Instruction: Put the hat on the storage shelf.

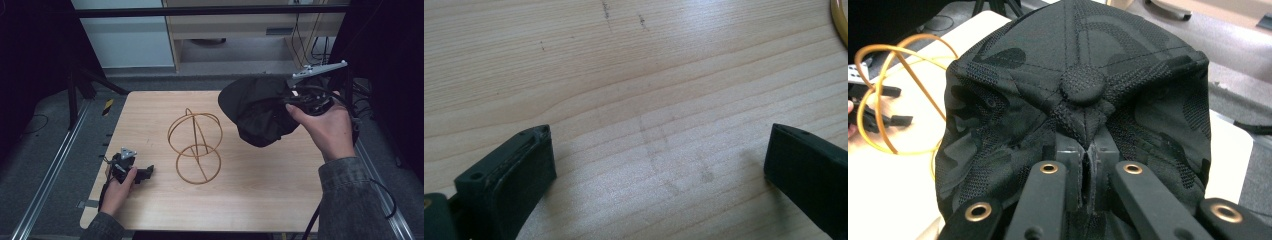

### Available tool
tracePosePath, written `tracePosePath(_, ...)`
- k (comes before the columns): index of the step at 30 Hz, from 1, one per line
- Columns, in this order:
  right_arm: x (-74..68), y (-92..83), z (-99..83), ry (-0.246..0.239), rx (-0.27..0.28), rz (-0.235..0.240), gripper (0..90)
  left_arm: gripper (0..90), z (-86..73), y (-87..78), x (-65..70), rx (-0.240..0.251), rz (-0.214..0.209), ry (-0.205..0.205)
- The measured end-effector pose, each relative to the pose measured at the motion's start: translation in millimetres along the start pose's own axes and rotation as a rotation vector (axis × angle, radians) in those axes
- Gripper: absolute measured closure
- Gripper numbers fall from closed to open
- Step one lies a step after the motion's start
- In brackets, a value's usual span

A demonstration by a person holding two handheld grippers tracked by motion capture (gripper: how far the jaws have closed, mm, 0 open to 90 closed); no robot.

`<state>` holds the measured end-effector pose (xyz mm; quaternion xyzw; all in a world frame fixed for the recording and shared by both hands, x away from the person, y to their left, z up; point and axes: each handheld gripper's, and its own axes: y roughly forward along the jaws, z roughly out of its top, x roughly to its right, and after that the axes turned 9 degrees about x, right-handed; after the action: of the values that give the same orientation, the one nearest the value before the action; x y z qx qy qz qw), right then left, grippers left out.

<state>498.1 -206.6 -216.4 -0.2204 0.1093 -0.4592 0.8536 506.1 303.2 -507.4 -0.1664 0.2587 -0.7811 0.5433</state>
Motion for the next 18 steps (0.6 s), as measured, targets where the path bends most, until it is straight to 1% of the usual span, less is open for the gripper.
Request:
tracePosePath(8,-2.1,3.2,20.2,0.005,0.032,0.012,86.9,0.0,0.0,0.0,0.0,0.0,0.0,0.0)
tracePosePath(11,-3.5,6.5,25.7,0.012,0.034,0.016,86.9,0.0,0.0,0.0,0.0,0.0,0.0,0.0)
tracePosePath(18,-14.2,12.2,33.2,0.01,0.053,0.052,86.9,0.0,0.0,0.0,0.0,0.0,0.0,0.0)
